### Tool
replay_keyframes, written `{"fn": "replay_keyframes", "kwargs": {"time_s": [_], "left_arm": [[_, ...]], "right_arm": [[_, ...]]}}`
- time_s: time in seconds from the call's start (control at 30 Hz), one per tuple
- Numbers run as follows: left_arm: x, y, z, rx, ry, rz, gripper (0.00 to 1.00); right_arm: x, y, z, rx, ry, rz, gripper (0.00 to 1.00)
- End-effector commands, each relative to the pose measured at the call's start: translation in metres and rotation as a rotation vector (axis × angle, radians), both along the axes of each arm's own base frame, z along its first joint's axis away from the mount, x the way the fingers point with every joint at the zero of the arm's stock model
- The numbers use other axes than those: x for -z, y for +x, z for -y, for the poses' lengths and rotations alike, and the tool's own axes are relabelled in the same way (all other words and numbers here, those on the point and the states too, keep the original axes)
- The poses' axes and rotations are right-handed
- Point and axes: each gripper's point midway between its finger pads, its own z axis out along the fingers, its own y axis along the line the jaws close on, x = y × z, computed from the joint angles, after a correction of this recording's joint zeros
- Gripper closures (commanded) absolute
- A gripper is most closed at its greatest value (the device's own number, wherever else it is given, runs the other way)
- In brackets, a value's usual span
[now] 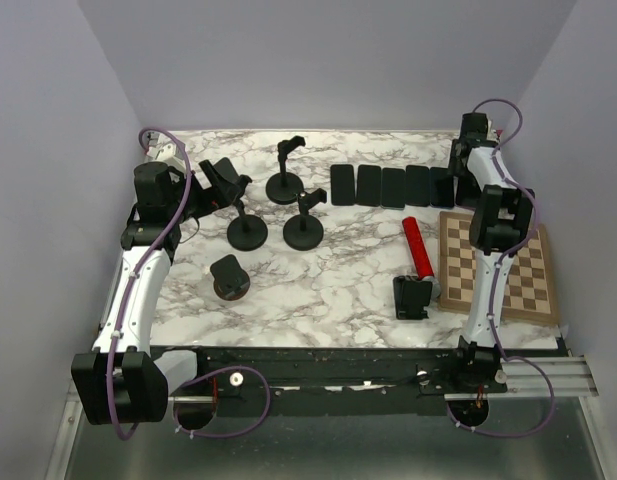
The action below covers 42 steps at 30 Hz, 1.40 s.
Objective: Remove the phone from the phone stand
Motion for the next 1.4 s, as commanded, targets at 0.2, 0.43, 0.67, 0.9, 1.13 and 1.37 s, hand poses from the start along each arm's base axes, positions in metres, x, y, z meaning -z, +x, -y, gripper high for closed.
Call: {"fn": "replay_keyframes", "kwargs": {"time_s": [0.2,0.43,0.67,0.9,1.13,1.37], "left_arm": [[0.001,0.0,-0.007,-0.031,0.025,0.021,0.02],[-0.007,-0.002,-0.013,-0.053,0.055,0.05,0.01],[-0.014,-0.006,-0.022,-0.095,0.092,0.079,0.01],[-0.036,-0.013,-0.031,-0.131,0.146,0.145,0.01],[-0.084,-0.029,-0.044,-0.19,0.209,0.266,0.02],[-0.168,-0.066,-0.036,-0.196,0.152,0.459,0.02]], "right_arm": [[-0.001,0.005,-0.019,-0.014,0.094,0.002,0.04],[-0.067,-0.009,-0.012,0.159,0.061,0.097,0.0],[-0.144,-0.055,-0.036,0.218,0.184,0.257,0.0],[-0.183,-0.119,-0.162,-0.065,0.313,0.322,0.0],[-0.242,-0.204,-0.205,-0.264,0.445,0.462,0.0],[-0.331,-0.279,-0.181,-0.308,0.42,0.69,0.0]]}}
